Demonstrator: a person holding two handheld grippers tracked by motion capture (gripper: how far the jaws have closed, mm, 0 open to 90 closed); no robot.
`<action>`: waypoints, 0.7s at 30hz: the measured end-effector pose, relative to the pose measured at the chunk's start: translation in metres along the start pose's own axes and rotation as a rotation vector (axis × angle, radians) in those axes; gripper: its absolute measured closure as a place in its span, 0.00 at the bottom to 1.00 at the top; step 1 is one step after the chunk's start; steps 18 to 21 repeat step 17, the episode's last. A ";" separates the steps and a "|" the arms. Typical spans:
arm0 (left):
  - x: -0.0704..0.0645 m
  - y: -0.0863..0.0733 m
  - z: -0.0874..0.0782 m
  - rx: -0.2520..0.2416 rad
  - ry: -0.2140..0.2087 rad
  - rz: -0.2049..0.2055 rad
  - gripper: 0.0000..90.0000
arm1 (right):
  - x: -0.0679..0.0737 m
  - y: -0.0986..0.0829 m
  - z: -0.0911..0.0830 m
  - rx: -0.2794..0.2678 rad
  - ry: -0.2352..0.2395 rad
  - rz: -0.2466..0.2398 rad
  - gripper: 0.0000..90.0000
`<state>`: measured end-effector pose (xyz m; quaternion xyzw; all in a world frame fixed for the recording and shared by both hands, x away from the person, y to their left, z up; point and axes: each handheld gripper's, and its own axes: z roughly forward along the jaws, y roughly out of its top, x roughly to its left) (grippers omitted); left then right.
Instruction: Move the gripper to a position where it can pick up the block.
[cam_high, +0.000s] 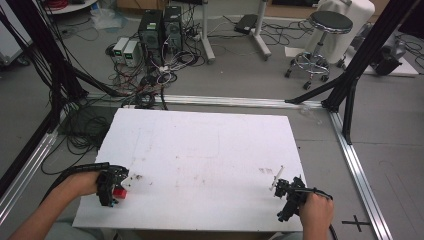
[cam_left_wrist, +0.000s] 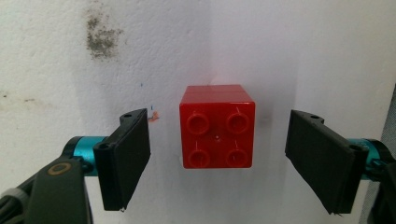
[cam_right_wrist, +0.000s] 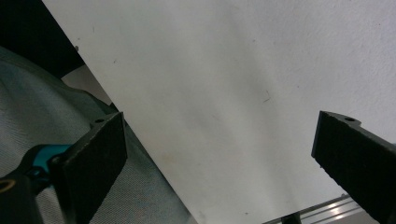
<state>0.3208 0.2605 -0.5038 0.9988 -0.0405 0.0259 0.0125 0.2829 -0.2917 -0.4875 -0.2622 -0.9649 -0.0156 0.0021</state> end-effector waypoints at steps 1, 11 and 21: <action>0.000 0.000 0.001 -0.003 -0.004 0.003 0.25 | 0.000 0.000 0.000 0.001 0.000 0.001 0.03; 0.001 -0.001 0.006 0.012 -0.004 0.005 0.26 | 0.000 0.000 0.000 0.001 0.001 0.001 0.03; 0.001 0.000 0.005 0.016 -0.001 0.010 0.26 | 0.000 0.001 0.000 0.001 0.001 -0.004 0.03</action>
